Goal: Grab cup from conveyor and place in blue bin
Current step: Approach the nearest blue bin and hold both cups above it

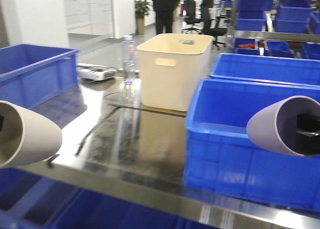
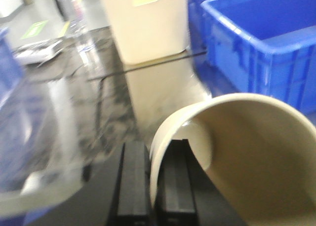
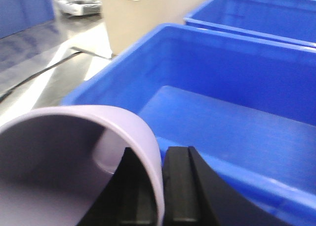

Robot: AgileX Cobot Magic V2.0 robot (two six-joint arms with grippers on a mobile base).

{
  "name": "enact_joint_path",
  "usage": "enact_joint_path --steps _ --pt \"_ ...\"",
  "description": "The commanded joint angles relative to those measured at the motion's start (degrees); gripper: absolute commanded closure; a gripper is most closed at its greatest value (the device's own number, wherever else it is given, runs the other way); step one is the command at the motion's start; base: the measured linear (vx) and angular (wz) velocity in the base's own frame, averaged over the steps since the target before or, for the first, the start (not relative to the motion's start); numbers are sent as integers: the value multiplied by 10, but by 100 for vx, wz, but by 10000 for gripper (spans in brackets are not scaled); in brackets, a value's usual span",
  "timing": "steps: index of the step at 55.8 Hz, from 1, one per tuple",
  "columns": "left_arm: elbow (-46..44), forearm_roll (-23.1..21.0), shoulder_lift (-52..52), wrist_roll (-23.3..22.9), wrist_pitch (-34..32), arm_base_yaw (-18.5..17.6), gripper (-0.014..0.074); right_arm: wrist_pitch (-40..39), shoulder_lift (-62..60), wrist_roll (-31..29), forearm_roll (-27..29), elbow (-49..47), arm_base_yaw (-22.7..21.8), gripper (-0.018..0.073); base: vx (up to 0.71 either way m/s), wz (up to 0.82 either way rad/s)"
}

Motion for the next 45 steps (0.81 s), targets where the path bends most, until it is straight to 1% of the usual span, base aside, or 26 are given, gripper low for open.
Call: enact_joint_path --steps 1,25,45 --pt "-18 -20 -6 0 -44 1 603 -53 -7 -2 -4 -16 -1 568 26 -49" --pt "-18 -20 -6 0 -44 1 603 -53 -7 -2 -4 -16 -1 568 23 -42" --pt "-18 -20 -6 0 -44 1 603 -51 -7 -2 -4 -16 -1 568 19 -25"
